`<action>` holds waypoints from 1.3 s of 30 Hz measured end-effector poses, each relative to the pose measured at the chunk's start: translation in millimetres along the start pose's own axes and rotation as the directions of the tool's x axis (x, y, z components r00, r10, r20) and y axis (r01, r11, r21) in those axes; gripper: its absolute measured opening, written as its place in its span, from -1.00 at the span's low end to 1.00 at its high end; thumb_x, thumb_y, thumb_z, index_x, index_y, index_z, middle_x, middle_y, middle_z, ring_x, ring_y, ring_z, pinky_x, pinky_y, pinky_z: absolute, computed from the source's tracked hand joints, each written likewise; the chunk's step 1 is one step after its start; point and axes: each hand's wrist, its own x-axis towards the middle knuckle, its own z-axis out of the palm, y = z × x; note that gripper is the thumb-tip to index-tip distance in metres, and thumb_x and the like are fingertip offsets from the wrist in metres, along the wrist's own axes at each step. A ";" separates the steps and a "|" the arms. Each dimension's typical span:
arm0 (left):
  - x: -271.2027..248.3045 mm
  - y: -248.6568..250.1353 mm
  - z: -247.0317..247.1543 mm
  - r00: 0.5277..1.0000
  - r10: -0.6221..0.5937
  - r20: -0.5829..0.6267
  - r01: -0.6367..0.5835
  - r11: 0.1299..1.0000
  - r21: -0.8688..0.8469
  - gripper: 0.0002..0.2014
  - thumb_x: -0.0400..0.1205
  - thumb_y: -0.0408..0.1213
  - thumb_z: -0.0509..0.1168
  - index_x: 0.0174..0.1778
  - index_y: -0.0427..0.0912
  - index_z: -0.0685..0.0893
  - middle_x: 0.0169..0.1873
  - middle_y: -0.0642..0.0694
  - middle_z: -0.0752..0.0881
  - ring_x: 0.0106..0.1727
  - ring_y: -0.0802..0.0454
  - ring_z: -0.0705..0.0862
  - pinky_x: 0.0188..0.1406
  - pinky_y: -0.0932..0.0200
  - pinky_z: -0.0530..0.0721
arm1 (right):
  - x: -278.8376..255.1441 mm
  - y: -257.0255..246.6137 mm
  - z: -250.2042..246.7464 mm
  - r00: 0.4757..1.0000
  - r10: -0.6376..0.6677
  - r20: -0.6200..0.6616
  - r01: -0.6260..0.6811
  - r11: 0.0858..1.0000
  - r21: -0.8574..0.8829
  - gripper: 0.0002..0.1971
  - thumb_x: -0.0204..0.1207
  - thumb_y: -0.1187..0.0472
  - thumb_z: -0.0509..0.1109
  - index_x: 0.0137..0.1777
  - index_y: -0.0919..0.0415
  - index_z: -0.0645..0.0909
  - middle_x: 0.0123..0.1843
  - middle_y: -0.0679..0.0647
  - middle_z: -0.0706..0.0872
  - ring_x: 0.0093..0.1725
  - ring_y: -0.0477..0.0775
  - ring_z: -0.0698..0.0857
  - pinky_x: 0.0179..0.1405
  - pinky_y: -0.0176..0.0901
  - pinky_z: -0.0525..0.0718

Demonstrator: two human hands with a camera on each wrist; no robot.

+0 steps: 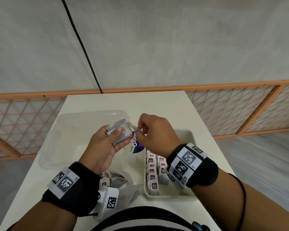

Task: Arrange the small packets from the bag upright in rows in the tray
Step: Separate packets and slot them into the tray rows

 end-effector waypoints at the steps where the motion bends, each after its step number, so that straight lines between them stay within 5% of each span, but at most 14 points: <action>1: -0.5 1.0 1.0 1.000 -0.005 0.028 0.006 1.000 -0.018 -0.77 0.60 -0.28 0.29 0.10 -0.33 0.57 0.02 -0.27 0.77 0.01 -0.17 0.80 -0.03 0.07 0.79 | -1.5 -1.6 3.5 0.996 -0.091 -0.013 0.090 0.994 -0.067 -0.92 0.41 0.18 0.40 -0.19 0.15 0.57 -0.35 -0.05 0.59 -0.38 0.06 0.59 -0.42 -0.05 0.61; 4: -2.1 3.2 3.2 0.997 -0.009 0.076 0.012 0.999 -0.040 -0.64 0.47 -0.23 0.34 0.16 -0.28 0.60 0.03 -0.20 0.79 0.01 -0.06 0.79 -0.06 0.11 0.79 | -4.9 -1.5 11.4 0.948 -0.317 -0.041 0.302 0.931 -0.207 -0.90 0.41 0.19 0.28 -0.24 0.17 0.61 -0.37 0.01 0.58 -0.50 0.10 0.56 -0.64 -0.18 0.49; 7: -2.5 2.1 1.3 0.999 0.012 0.039 -0.013 1.000 0.003 -0.65 0.46 -0.41 0.38 0.18 -0.28 0.59 0.00 -0.20 0.78 -0.06 -0.04 0.80 -0.10 0.15 0.79 | -5.1 3.5 13.8 0.890 -0.452 -0.052 0.422 0.863 -0.279 -0.92 0.42 0.27 0.35 -0.28 0.19 0.64 -0.39 0.04 0.57 -0.52 0.10 0.54 -0.61 -0.32 0.33; 9: -2.1 1.0 0.4 1.000 0.024 0.019 -0.025 0.999 0.034 -0.66 0.49 -0.56 0.35 0.18 -0.27 0.58 -0.01 -0.19 0.78 -0.07 -0.04 0.80 -0.16 0.16 0.78 | -5.2 7.5 13.8 0.885 -0.465 -0.033 0.441 0.857 -0.265 -0.95 0.40 0.27 0.44 -0.27 0.18 0.66 -0.36 0.04 0.59 -0.48 0.10 0.57 -0.60 -0.30 0.42; 12: -2.3 0.7 -0.4 0.998 0.055 0.029 -0.058 0.994 0.092 -0.64 0.48 -0.62 0.37 0.15 -0.25 0.58 -0.02 -0.17 0.77 -0.06 -0.07 0.79 -0.21 0.18 0.76 | -4.6 6.9 6.4 0.964 -0.264 0.016 0.264 0.964 0.017 -0.91 0.43 0.12 0.44 -0.13 0.11 0.67 -0.22 -0.04 0.63 -0.30 -0.05 0.60 -0.33 -0.17 0.64; 14: -3.1 0.8 -2.1 0.995 0.093 0.041 -0.099 0.977 0.191 -0.59 0.42 -0.61 0.44 0.13 -0.21 0.59 -0.01 -0.14 0.78 -0.05 -0.07 0.78 -0.20 0.15 0.76 | -0.9 9.1 1.0 0.994 -0.068 0.081 0.053 0.984 0.168 -0.81 0.49 0.02 0.44 0.02 0.07 0.64 -0.13 -0.12 0.65 -0.25 -0.23 0.57 -0.20 -0.41 0.56; 19: -6.0 -0.3 -0.4 0.986 0.148 0.082 -0.169 0.897 0.409 -0.55 0.31 -0.58 0.55 0.01 -0.12 0.61 -0.04 -0.04 0.78 -0.10 0.05 0.77 -0.22 0.13 0.76 | 7.4 15.5 -5.5 0.944 0.093 0.316 -0.174 0.955 0.241 -0.87 0.47 0.08 0.51 -0.04 0.02 0.66 -0.22 -0.16 0.72 -0.38 -0.38 0.58 -0.31 -0.55 0.45; 21: -5.1 -1.4 0.9 0.984 0.156 0.086 -0.178 0.891 0.418 -0.58 0.33 -0.59 0.53 0.00 -0.14 0.61 -0.11 0.06 0.80 -0.15 0.15 0.78 -0.29 0.20 0.74 | 8.9 17.0 -7.3 0.907 0.127 0.403 -0.248 0.932 0.265 -0.84 0.42 0.13 0.55 -0.04 0.06 0.68 -0.22 -0.06 0.77 -0.32 -0.29 0.63 -0.22 -0.42 0.56; 24: -2.5 -3.7 1.5 0.990 0.120 0.079 -0.140 0.917 0.374 -0.64 0.39 -0.59 0.49 -0.01 -0.16 0.62 -0.19 0.07 0.83 -0.19 0.15 0.80 -0.33 0.23 0.73 | 10.1 21.7 -10.6 0.817 0.181 0.548 -0.383 0.880 0.281 -0.78 0.38 0.17 0.59 0.01 0.09 0.72 -0.18 0.05 0.80 -0.26 -0.09 0.67 -0.10 -0.20 0.62; 27: 0.1 -7.3 -2.0 0.997 0.067 0.040 -0.076 0.949 0.307 -0.76 0.50 -0.57 0.40 -0.02 -0.18 0.63 -0.12 -0.06 0.82 -0.14 -0.02 0.81 -0.27 0.18 0.77 | 7.1 34.2 -11.9 0.734 0.222 0.642 -0.462 0.856 0.232 -0.89 0.41 0.21 0.56 -0.08 0.10 0.74 -0.31 -0.02 0.72 -0.37 -0.13 0.59 -0.31 -0.30 0.54; 30: 1.0 -8.8 -5.7 0.999 0.014 0.031 -0.022 0.962 0.274 -0.79 0.54 -0.54 0.36 0.04 -0.25 0.61 -0.05 -0.23 0.79 -0.11 -0.22 0.82 -0.20 0.15 0.79 | 5.9 53.2 -12.7 0.617 0.368 0.696 -0.609 0.783 0.125 -0.92 0.43 0.31 0.52 -0.14 0.26 0.68 -0.34 0.11 0.67 -0.41 -0.03 0.58 -0.45 -0.28 0.50; 35: 2.0 -11.8 -4.3 0.999 -0.045 0.030 0.035 0.961 0.275 -0.77 0.56 -0.53 0.35 0.11 -0.30 0.59 0.03 -0.27 0.78 -0.07 -0.28 0.81 -0.19 0.14 0.79 | -1.2 86.7 -2.7 0.230 0.593 0.772 -0.795 0.572 -0.203 -0.97 0.43 0.51 0.44 -0.15 0.50 0.67 -0.30 0.37 0.77 -0.32 0.22 0.78 -0.05 0.09 0.78; 39: 2.5 -13.9 -3.3 0.997 -0.074 0.035 0.061 0.955 0.292 -0.76 0.57 -0.51 0.35 0.15 -0.32 0.58 0.06 -0.28 0.77 -0.04 -0.29 0.80 -0.19 0.15 0.79 | -8.0 101.6 13.9 -0.060 0.586 0.808 -0.816 0.437 -0.378 -0.90 0.40 0.53 0.44 -0.30 0.51 0.76 -0.20 0.44 0.78 -0.19 0.33 0.80 0.05 0.18 0.75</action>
